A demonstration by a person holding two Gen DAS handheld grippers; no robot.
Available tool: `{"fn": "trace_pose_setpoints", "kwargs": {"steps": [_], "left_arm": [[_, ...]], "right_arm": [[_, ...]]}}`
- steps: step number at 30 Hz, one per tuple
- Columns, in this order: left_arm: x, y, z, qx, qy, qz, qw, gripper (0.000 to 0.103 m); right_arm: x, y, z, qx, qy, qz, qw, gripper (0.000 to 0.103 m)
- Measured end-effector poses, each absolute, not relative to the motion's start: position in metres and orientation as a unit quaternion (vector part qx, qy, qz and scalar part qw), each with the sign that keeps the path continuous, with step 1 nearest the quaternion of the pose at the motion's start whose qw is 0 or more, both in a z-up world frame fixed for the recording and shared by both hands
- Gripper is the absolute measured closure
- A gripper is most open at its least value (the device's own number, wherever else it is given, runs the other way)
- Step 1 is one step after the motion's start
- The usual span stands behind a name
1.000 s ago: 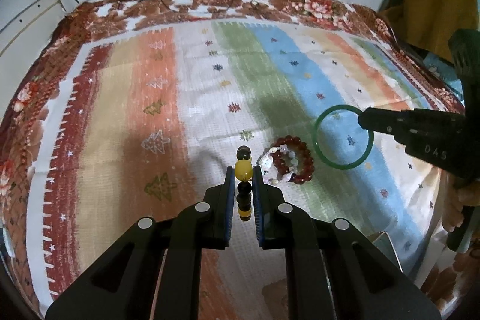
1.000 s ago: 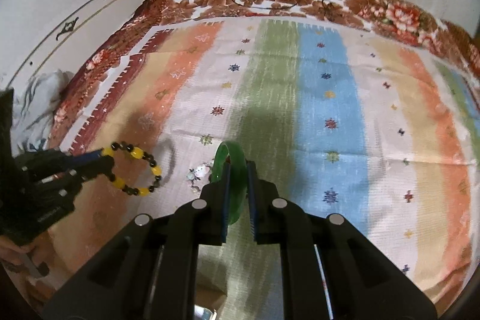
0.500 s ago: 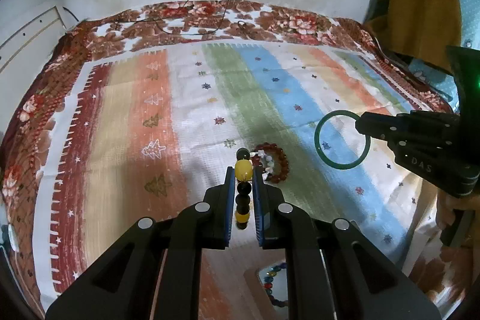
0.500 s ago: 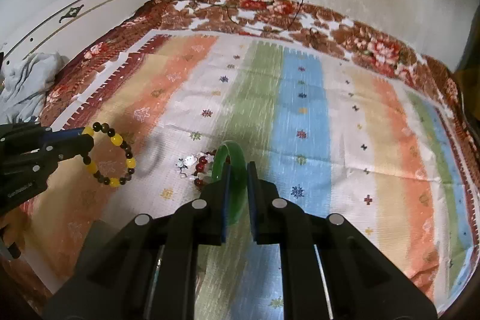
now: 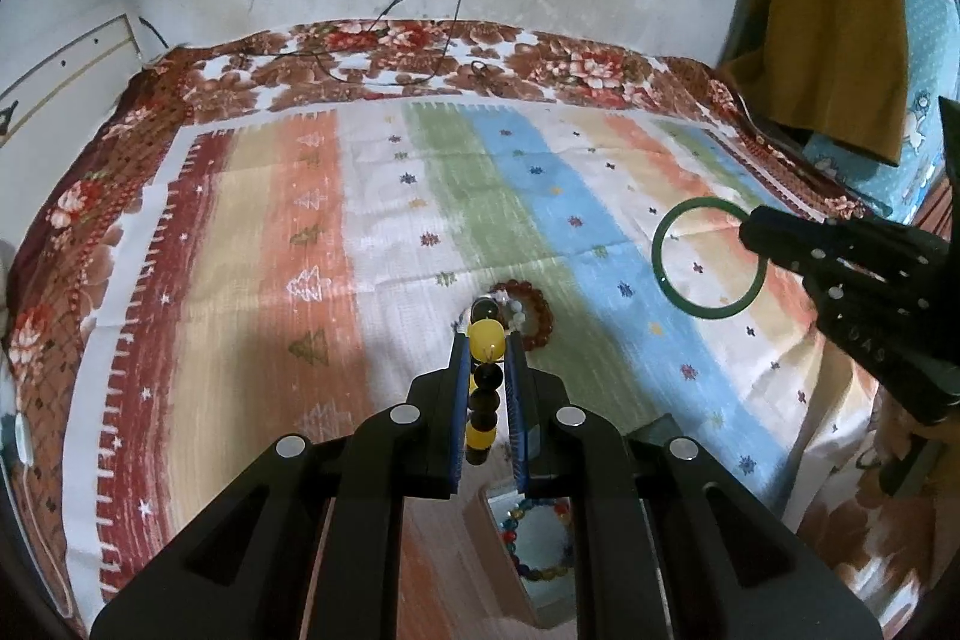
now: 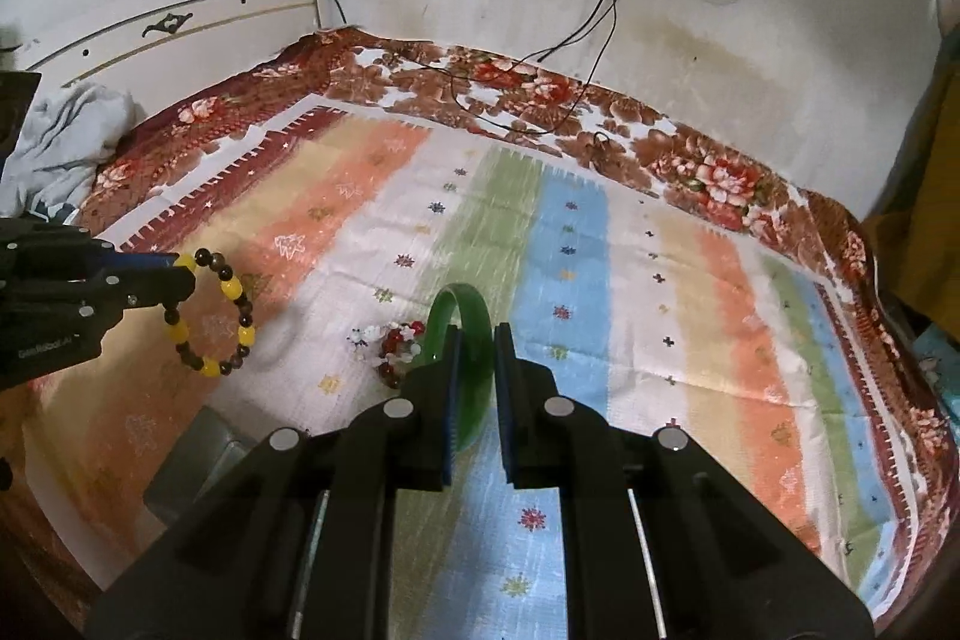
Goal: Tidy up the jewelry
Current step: 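Lift both held bracelets and carry them over the silver tin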
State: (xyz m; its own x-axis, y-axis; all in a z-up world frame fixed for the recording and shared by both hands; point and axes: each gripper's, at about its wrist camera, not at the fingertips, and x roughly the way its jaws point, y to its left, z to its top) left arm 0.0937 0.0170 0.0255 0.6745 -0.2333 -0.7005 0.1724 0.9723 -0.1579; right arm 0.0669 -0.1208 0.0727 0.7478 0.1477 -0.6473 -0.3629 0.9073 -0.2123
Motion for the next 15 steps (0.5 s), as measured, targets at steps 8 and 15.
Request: {"fn": "trace_pose_setpoints", "kwargs": {"steps": [8, 15], "left_arm": [[0.073, 0.008, 0.027, -0.041, 0.377, -0.116, 0.918, 0.092], [0.058, -0.004, 0.023, -0.034, 0.379, -0.132, 0.915, 0.092]], "right_arm": [[0.046, -0.122, 0.073, -0.162, 0.322, 0.155, 0.92, 0.091], [0.026, -0.116, 0.066, -0.171, 0.325, 0.172, 0.914, 0.091]]}}
